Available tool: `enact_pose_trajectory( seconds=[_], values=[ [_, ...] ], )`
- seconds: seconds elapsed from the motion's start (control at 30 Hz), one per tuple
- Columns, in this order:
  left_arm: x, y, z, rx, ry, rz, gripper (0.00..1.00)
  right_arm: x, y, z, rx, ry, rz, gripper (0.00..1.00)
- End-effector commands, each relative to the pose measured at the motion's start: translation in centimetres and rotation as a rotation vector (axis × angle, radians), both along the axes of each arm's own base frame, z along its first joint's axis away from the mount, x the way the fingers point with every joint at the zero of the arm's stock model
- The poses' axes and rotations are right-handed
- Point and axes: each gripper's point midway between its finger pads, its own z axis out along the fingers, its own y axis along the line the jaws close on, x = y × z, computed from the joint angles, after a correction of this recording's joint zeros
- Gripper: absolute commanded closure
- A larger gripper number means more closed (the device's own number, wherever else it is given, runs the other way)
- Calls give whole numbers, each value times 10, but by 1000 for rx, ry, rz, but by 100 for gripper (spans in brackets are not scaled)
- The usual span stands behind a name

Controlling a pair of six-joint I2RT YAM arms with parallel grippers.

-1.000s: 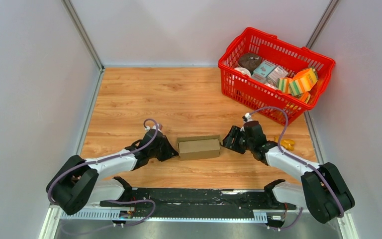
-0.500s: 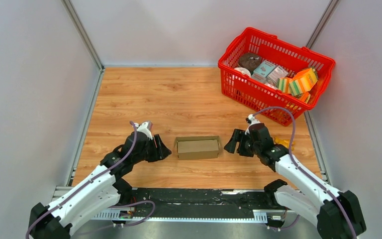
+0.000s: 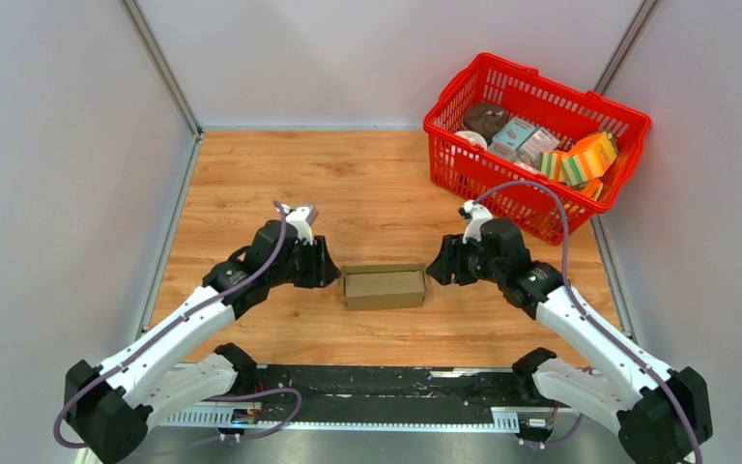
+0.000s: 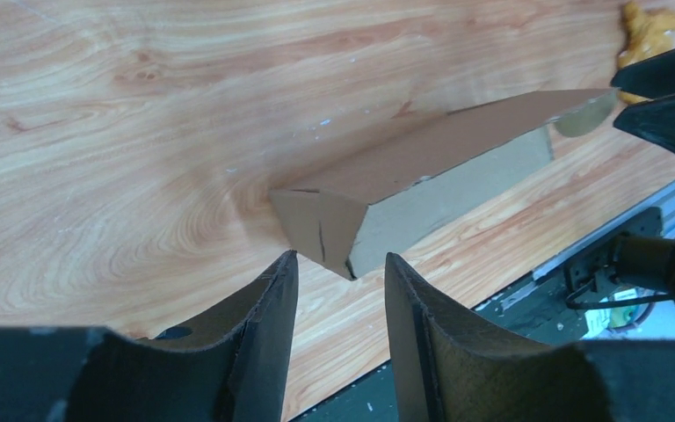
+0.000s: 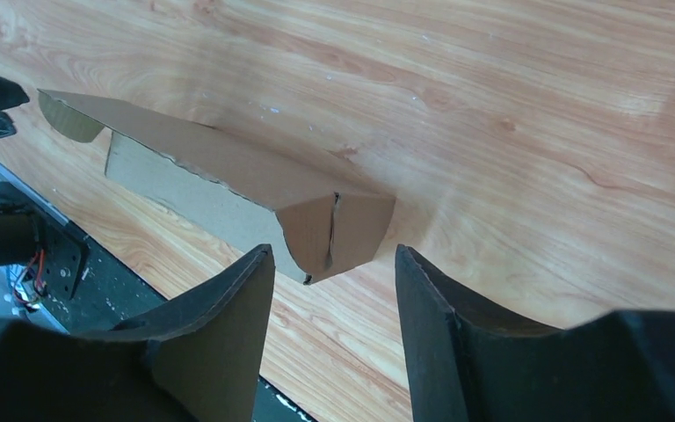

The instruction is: Fold the paper box

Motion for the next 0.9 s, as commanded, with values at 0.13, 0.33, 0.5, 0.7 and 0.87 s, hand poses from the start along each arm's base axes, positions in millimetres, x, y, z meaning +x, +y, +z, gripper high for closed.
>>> enact_pose_trajectory(
  seconds=[0.13,0.33,0.5,0.7,0.87],
  values=[
    [4,-21,3,52,-8,-100,52,10,20,11,-15,-68,84,50],
    [4,-26,-7,92,19,-109,62,12,25,8,-30,-66,94,59],
    [3,-31,-7,84,24,-115,70,10,31,10,-26,-64,99,73],
    [1,-43,-4,70,22,-141,78,4,40,14,8,-45,102,81],
    [-1,-47,-7,76,32,-147,80,2,43,12,26,-11,84,86]
  ],
)
